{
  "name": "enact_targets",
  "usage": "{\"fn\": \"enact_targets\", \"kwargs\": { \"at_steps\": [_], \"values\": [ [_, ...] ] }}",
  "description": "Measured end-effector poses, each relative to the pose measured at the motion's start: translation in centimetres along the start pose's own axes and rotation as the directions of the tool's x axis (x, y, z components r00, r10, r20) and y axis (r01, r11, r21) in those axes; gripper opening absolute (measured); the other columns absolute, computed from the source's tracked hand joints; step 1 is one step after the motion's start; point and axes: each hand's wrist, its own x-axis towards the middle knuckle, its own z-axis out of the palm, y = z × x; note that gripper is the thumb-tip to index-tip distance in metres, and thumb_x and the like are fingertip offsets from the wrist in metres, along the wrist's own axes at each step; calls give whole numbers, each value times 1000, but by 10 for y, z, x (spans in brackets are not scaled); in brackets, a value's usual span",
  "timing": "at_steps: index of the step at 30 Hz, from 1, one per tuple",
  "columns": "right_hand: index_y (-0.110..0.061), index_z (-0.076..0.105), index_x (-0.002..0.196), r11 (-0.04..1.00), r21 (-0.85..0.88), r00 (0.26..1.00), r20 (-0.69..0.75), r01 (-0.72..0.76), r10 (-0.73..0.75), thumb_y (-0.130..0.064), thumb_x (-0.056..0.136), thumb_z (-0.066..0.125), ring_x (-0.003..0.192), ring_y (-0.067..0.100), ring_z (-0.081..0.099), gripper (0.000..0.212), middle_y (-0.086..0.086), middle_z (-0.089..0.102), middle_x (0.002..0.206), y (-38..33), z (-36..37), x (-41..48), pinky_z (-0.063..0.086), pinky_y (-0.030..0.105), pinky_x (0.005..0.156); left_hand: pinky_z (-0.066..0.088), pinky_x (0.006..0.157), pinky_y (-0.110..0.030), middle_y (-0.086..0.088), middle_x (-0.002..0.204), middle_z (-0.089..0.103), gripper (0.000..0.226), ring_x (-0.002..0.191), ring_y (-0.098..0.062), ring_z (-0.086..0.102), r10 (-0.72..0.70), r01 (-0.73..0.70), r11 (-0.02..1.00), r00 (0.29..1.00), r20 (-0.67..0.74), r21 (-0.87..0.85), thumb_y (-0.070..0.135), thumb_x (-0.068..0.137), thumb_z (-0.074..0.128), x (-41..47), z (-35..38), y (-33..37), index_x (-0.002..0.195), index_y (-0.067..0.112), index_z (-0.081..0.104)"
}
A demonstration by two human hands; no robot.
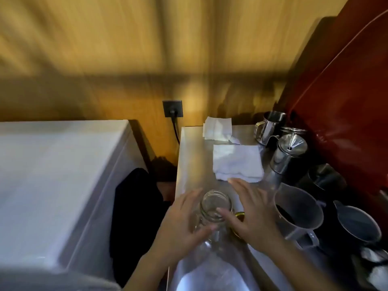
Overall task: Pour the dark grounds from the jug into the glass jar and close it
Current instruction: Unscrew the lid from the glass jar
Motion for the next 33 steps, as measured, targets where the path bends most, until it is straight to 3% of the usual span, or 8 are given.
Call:
{"fn": "enact_targets", "kwargs": {
  "at_steps": [4, 8, 11, 17, 22, 26, 29, 33],
  "values": [
    [-24, 37, 136, 991, 132, 990, 137, 9, -28, -62, 80, 48, 123, 4, 32, 69, -11, 42, 132, 0, 9, -5, 7, 6, 99, 40, 103, -38, 7, 134, 48, 96, 124, -10, 46, -86, 89, 995, 994, 72, -40, 70, 62, 68, -4, 21, -9, 140, 35, 26],
    [-26, 31, 139, 989, 145, 988, 154, -27, 4, -49, 81, 65, 122, 13, 33, 71, -15, 37, 134, 4, 17, -7, 20, 21, 100, 42, 100, -32, 7, 129, 45, 103, 118, -11, 48, -149, 149, 988, 989, 4, -37, 67, 54, 71, -3, 35, -12, 139, 27, 30],
    [-26, 31, 138, 982, 172, 988, 147, -80, 54, -46, 79, 68, 116, 16, 38, 72, -20, 36, 127, 2, 19, -8, 27, 26, 96, 38, 89, -24, 10, 115, 39, 94, 107, -10, 45, -143, 144, 989, 988, -65, 19, 65, 52, 60, -2, 42, -8, 133, 24, 38],
    [-18, 37, 137, 965, 220, 989, 52, -144, 136, -38, 78, 74, 111, 20, 45, 72, -7, 48, 129, -8, 25, -17, 32, 29, 91, 46, 85, -40, 7, 104, 43, 68, 101, -20, 51, -172, 170, 985, 975, -141, -25, 47, 62, 66, 1, 50, -5, 120, 19, 47],
    [-11, 51, 123, 967, 205, 983, -67, -153, 170, -55, 72, 61, 104, 14, 51, 68, 2, 58, 116, -16, 28, -18, 32, 29, 91, 47, 91, -39, 14, 110, 45, 62, 107, -13, 51, -141, 153, 978, 986, 87, -145, 45, 58, 75, 12, 32, -10, 108, 43, 39],
    [-14, 46, 126, 968, 209, 990, -4, -137, 141, -51, 69, 70, 109, 11, 47, 73, -4, 54, 118, -8, 25, -15, 22, 19, 92, 46, 95, -44, 0, 120, 50, 78, 114, -16, 52, -108, 160, 976, 946, 307, -149, 37, 55, 83, 29, 13, -15, 121, 32, 42],
    [-17, 36, 135, 961, 238, 990, 53, -139, 130, -60, 65, 67, 114, 8, 41, 88, -8, 49, 124, -2, 23, -12, 18, 9, 93, 39, 104, -45, 1, 131, 43, 93, 125, -19, 43, -81, 113, 991, 939, 335, -76, 38, 55, 85, 31, 9, -21, 133, 33, 33],
    [-31, 28, 138, 938, 301, 980, 146, -174, 135, -56, 69, 71, 119, 15, 38, 85, -16, 43, 126, 6, 25, -10, 31, 27, 95, 42, 103, -44, 2, 130, 46, 92, 123, -16, 47, -104, 165, 967, 952, 289, -195, 45, 51, 86, 21, 14, -21, 128, 40, 35]
  ]
}}
